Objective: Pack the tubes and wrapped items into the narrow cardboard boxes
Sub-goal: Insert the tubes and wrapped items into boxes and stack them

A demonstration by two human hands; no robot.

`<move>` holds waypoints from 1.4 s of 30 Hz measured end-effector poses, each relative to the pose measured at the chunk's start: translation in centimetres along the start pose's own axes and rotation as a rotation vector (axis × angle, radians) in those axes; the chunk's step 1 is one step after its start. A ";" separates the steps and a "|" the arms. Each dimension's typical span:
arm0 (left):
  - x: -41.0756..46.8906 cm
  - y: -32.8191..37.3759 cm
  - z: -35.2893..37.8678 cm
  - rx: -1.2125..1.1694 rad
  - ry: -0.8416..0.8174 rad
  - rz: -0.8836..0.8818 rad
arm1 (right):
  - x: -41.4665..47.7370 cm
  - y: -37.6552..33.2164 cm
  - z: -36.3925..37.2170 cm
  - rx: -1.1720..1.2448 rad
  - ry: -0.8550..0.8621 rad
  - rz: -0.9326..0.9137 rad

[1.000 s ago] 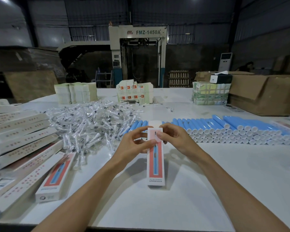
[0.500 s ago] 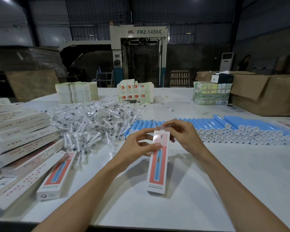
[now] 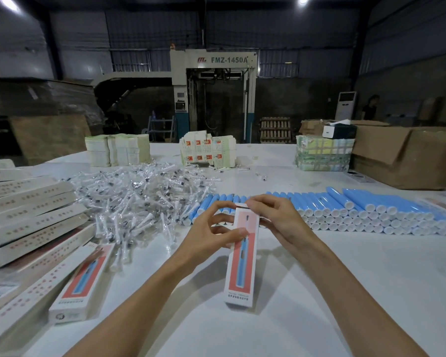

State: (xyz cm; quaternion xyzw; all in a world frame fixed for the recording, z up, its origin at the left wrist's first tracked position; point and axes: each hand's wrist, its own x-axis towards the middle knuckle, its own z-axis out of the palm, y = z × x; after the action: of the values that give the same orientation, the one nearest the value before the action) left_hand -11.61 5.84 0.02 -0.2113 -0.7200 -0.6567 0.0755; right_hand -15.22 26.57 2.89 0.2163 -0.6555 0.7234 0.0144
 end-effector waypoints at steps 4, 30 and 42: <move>0.2 -0.4 0.0 0.002 0.007 0.000 | 0.3 0.3 -0.1 0.010 0.018 0.036; 0.2 -0.9 0.0 -0.036 0.025 0.014 | -0.4 0.2 -0.6 -0.187 -0.046 -0.088; 0.7 -2.0 0.4 -0.082 0.206 -0.005 | -0.2 2.6 1.1 -0.181 0.119 0.023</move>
State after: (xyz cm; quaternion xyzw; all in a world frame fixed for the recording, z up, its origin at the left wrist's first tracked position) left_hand -12.99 6.25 -1.52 -0.1438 -0.6816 -0.7040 0.1385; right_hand -15.51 25.18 0.42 0.1631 -0.7186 0.6729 0.0647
